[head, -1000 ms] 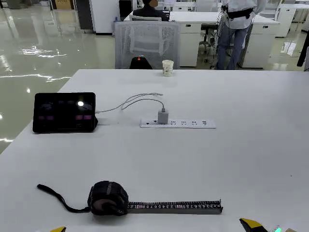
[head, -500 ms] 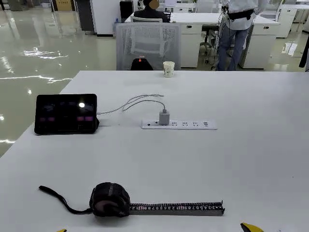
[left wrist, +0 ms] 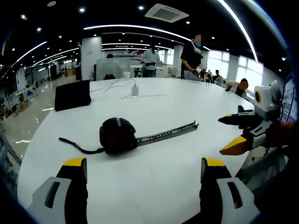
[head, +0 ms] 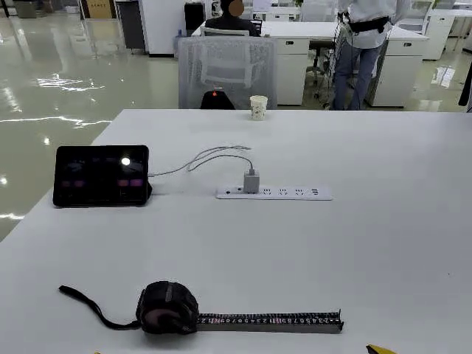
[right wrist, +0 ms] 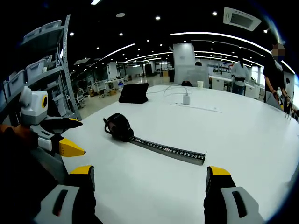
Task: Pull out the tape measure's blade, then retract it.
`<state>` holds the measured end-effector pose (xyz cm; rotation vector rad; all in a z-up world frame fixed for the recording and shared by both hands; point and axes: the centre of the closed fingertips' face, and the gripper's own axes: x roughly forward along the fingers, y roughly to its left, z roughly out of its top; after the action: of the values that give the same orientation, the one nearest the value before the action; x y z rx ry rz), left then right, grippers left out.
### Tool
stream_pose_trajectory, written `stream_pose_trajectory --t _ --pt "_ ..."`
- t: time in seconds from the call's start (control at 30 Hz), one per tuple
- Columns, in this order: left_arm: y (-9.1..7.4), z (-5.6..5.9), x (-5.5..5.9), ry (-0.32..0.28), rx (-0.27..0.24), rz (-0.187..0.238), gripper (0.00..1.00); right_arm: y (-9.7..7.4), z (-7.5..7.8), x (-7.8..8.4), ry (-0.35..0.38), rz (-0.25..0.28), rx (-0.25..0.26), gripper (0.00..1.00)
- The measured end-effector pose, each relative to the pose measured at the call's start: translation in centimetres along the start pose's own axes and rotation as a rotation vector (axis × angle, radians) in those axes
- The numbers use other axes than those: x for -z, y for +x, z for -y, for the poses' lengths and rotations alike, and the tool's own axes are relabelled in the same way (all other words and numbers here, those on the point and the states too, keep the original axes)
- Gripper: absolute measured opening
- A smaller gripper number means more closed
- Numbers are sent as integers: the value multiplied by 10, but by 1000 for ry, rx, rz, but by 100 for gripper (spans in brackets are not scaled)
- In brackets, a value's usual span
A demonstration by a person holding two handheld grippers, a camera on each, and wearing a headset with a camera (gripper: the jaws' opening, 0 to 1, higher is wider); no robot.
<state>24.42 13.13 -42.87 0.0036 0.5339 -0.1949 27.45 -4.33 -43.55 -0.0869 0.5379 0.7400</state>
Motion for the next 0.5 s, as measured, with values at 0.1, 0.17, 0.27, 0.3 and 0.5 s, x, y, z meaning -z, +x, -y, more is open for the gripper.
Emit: stream_pose_trajectory --t 0.1,0.17,0.27,0.3,0.5 --pt "0 1 0 2 2 -2 99 0 1 0 1 0 -1 99" --pt "1 2 1 0 3 -3 99 0 1 0 1 -3 -1 99" --pt "2 3 2 2 6 -9 99 0 2 2 -3 -7 -1 99" --pt "2 3 3 2 8 -11 99 0 2 3 0 -13 -2 99" --pt "2 2 6 4 5 -17 99 -1 4 7 -3 -18 5 99"
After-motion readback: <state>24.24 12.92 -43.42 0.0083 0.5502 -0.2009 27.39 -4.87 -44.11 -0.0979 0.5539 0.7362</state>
